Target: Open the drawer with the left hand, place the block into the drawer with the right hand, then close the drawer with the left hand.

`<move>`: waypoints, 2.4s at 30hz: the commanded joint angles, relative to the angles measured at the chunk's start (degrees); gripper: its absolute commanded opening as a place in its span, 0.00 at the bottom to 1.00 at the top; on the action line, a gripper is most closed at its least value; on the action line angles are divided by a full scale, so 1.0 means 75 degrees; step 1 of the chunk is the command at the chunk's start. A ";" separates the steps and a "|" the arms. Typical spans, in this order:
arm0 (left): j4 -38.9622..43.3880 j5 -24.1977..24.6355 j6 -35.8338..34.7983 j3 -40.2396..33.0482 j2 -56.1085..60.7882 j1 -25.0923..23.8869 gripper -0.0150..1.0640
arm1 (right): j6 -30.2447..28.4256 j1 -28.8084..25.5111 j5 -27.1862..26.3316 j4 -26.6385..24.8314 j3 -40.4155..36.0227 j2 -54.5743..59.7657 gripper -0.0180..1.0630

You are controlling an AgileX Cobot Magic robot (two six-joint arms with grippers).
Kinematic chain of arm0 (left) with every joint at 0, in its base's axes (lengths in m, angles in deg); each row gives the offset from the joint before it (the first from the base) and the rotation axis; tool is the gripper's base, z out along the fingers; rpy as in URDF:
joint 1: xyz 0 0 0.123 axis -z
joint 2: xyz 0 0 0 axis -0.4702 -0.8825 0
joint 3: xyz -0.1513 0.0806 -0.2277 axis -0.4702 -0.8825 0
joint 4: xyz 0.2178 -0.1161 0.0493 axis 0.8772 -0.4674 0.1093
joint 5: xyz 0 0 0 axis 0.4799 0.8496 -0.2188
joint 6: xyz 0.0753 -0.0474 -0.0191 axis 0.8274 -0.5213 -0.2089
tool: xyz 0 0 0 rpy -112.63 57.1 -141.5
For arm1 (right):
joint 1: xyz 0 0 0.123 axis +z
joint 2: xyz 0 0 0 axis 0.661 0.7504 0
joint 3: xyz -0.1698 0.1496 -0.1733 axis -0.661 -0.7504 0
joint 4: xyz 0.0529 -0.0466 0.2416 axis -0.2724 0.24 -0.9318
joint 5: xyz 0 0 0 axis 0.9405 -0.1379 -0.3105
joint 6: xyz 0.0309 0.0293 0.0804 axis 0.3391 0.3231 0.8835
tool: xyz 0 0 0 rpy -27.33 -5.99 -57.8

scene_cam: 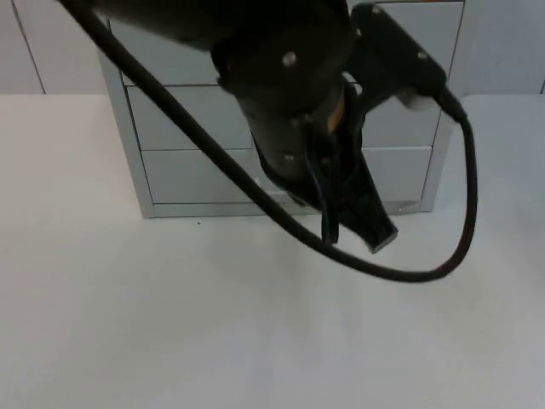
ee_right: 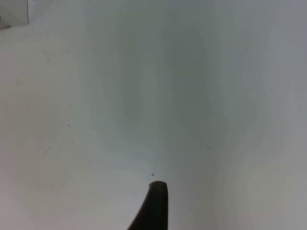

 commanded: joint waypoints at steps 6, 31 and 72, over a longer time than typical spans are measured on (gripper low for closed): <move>-0.0380 0.0340 0.0231 -0.0101 0.0449 0.0001 0.01 | -0.0088 -0.0047 -0.0018 0.0057 -0.0006 -0.0055 0.73; -0.2326 -0.0680 0.0574 -0.2847 0.4186 -0.3435 0.01 | -0.0261 -0.0015 -0.0029 0.0027 -0.0006 -0.0055 0.73; -0.4879 0.0403 0.3107 -0.3420 0.9457 -0.5456 0.01 | -0.1713 -0.0015 -0.0617 -0.1055 -0.1139 -0.5554 0.73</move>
